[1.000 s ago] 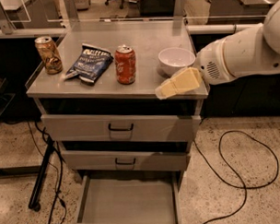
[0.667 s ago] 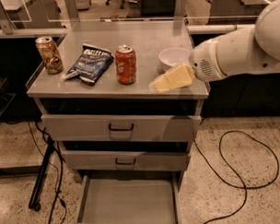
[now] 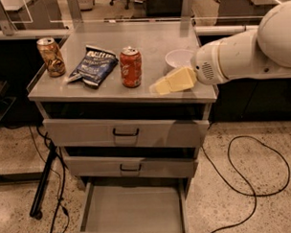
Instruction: Place coke can into bottom drawer
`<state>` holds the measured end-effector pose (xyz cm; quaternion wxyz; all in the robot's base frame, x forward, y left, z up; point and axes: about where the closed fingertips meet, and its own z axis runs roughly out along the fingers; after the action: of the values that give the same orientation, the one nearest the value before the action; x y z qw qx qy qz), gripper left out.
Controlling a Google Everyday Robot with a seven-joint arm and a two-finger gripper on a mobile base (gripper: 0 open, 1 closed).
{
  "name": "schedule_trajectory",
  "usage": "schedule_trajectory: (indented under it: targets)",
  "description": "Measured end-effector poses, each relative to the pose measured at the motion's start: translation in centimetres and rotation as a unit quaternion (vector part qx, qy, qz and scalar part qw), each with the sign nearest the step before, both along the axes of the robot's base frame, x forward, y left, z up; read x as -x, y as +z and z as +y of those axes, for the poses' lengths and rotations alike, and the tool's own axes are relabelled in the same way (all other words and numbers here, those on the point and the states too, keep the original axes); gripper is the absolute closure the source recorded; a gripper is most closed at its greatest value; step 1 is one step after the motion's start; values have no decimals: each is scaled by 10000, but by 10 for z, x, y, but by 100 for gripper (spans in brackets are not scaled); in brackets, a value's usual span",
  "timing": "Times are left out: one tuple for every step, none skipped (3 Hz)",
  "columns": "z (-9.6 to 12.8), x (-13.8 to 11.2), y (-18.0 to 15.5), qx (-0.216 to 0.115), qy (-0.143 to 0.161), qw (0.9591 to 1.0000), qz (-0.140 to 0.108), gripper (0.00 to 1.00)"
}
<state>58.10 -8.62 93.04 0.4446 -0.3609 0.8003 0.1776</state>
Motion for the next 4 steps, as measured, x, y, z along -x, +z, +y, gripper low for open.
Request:
schedule_trajectory:
  targets:
    - [40,-18,-7,-152,236,9996,-85,0]
    - [70,-34,-16,-275,434,9986,-114,0]
    - [72,-34,-17,-280,445,9986,-107,0]
    - [68,-38,-20,-269,386,9989,-85,0]
